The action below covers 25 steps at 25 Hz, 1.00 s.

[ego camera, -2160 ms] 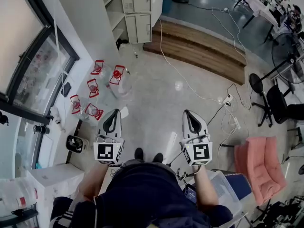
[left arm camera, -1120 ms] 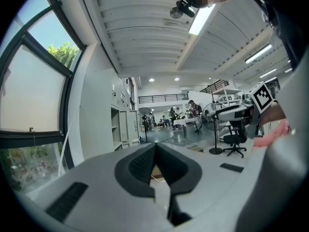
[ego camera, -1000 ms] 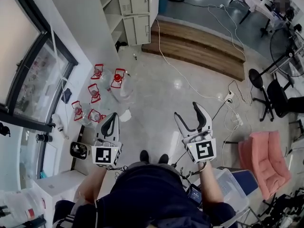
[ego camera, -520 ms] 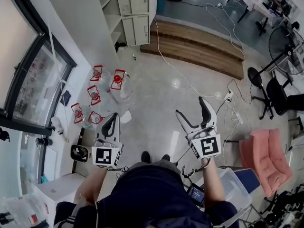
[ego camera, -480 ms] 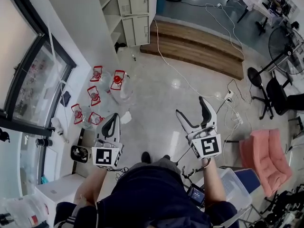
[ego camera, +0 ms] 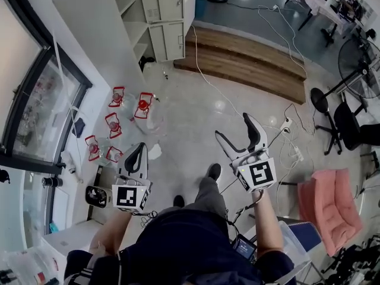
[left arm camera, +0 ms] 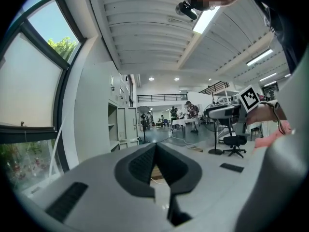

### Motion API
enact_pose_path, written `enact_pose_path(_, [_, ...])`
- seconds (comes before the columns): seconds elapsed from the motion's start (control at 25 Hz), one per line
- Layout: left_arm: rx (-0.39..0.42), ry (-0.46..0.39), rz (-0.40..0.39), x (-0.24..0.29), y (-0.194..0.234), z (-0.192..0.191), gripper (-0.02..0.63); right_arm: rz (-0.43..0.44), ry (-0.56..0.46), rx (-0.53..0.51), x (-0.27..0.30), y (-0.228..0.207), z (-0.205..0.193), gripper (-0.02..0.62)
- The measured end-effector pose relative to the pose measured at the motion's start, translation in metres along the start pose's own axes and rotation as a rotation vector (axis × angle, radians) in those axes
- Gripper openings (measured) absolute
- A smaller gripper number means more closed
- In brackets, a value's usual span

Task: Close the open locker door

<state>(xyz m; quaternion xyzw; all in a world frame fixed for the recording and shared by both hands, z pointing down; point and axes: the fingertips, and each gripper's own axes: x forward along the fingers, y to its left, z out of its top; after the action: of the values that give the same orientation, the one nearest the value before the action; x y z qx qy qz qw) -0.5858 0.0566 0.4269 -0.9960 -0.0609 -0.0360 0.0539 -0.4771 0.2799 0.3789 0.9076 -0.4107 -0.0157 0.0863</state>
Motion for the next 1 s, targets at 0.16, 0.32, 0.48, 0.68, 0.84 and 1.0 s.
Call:
enact_pose_path(0.16, [0.009, -0.005, 0.061, 0.049, -0.002, 0.003, 0.003, 0.048, -0.038, 0.029, 0.032, -0.050, -0.007, 0.393])
enact_pose_path(0.32, [-0.010, -0.010, 0.171, 0.114, -0.008, 0.011, 0.003, 0.125, -0.069, 0.045, 0.071, -0.118, -0.014, 0.387])
enact_pose_path(0.48, [-0.026, -0.005, 0.281, 0.172, -0.020, 0.026, 0.003, 0.254, -0.079, 0.044, 0.115, -0.177, -0.014, 0.376])
enact_pose_path(0.68, [-0.052, -0.004, 0.336, 0.238, -0.021, 0.042, 0.003, 0.349, -0.093, -0.008, 0.172, -0.235, -0.007, 0.371])
enact_pose_path(0.84, [-0.055, 0.008, 0.377, 0.278, -0.013, 0.044, 0.003, 0.406, -0.109, -0.004, 0.223, -0.269, -0.005, 0.362])
enact_pose_path(1.0, [-0.053, 0.018, 0.397, 0.326, 0.002, 0.038, 0.003, 0.447, -0.109, 0.005, 0.276, -0.295, -0.016, 0.356])
